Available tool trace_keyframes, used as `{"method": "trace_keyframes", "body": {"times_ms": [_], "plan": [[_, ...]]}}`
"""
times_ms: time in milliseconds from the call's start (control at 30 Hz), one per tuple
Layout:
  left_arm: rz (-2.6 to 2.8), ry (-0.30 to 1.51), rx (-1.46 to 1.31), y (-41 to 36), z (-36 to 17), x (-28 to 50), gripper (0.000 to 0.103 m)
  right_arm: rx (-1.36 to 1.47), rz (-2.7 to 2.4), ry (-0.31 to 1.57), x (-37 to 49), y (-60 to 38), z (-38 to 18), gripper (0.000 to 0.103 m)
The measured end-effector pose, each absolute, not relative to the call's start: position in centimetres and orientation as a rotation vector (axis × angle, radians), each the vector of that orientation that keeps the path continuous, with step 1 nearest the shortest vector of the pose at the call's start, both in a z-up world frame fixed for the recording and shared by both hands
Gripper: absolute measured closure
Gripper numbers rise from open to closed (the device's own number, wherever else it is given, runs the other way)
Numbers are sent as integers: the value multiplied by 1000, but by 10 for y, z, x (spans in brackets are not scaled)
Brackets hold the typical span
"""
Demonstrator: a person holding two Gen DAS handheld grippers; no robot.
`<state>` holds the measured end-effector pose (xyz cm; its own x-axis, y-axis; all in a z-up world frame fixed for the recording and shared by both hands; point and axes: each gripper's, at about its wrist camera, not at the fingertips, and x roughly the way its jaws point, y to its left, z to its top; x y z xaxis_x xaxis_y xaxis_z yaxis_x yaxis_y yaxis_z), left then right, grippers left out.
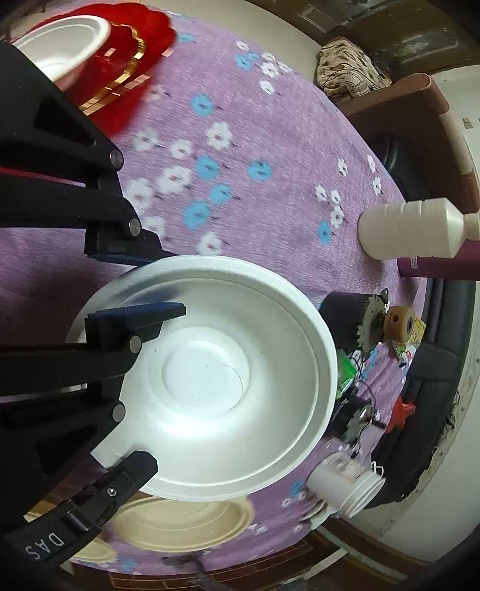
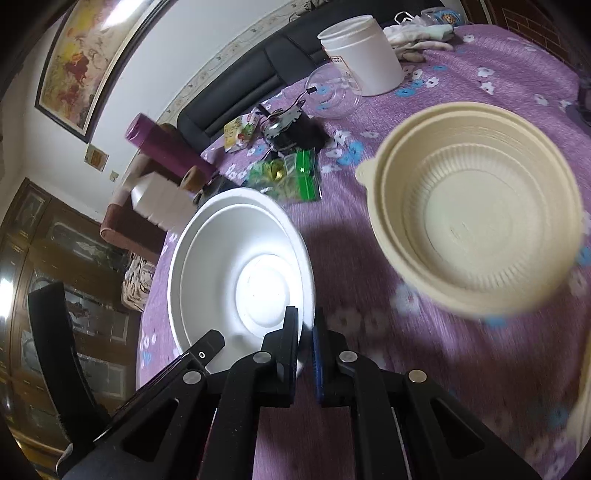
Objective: Organize plates and bowls
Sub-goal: 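Grasp the rim of the second white foam bowl with the left gripper, then lift the white foam bowl and carry it toward the red plate stack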
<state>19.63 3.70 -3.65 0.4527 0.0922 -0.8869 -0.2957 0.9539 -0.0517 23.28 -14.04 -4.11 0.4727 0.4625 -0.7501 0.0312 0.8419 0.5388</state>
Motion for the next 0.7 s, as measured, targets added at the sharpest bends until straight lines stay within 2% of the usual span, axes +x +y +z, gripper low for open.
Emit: {"method": "trace_keyframes", "body": {"times_ms": [700], "plan": [[97, 1042, -164, 16, -38, 76, 88, 493, 236, 1014, 78, -173, -31, 95]]}}
